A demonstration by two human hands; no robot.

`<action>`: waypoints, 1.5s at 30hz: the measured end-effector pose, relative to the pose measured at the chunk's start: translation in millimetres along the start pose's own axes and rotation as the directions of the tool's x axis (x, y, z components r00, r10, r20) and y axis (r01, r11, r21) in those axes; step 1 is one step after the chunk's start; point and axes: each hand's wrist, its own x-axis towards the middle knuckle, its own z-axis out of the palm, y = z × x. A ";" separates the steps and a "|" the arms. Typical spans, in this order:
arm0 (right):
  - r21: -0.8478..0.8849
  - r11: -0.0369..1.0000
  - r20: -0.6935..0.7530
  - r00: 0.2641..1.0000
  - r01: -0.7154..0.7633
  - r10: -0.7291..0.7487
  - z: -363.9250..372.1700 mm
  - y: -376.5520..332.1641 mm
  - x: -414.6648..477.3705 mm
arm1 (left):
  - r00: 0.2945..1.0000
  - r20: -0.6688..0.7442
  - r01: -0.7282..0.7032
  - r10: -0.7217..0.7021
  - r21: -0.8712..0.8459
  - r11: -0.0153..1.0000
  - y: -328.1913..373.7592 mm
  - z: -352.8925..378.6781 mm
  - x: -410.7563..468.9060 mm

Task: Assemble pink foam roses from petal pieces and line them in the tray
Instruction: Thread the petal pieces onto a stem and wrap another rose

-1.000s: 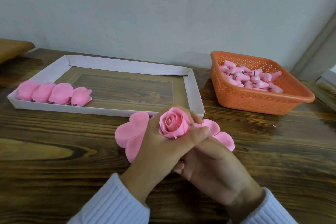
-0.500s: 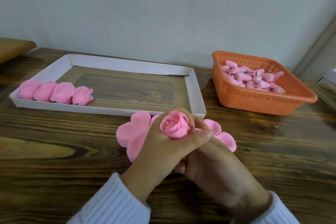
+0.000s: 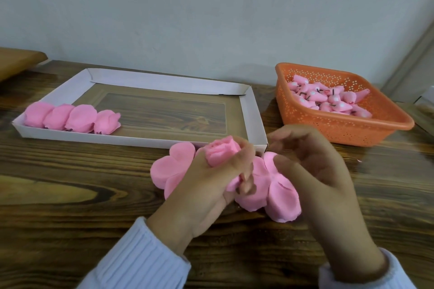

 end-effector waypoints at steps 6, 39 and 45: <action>-0.193 0.954 0.246 0.953 0.229 -0.179 0.8 -6.1 -2.0 | 0.925 0.253 0.317 -0.284 -0.096 0.944 0.3 3.8 -3.1; -0.379 0.902 0.330 0.941 0.206 -0.077 -2.3 -13.7 -1.2 | 0.872 0.198 0.467 -0.448 -0.058 0.882 -1.7 4.2 -2.4; -0.370 0.910 0.350 0.935 0.188 -0.051 -2.7 -12.6 -1.1 | 0.865 0.212 0.473 -0.455 -0.041 0.880 -5.0 2.6 -1.9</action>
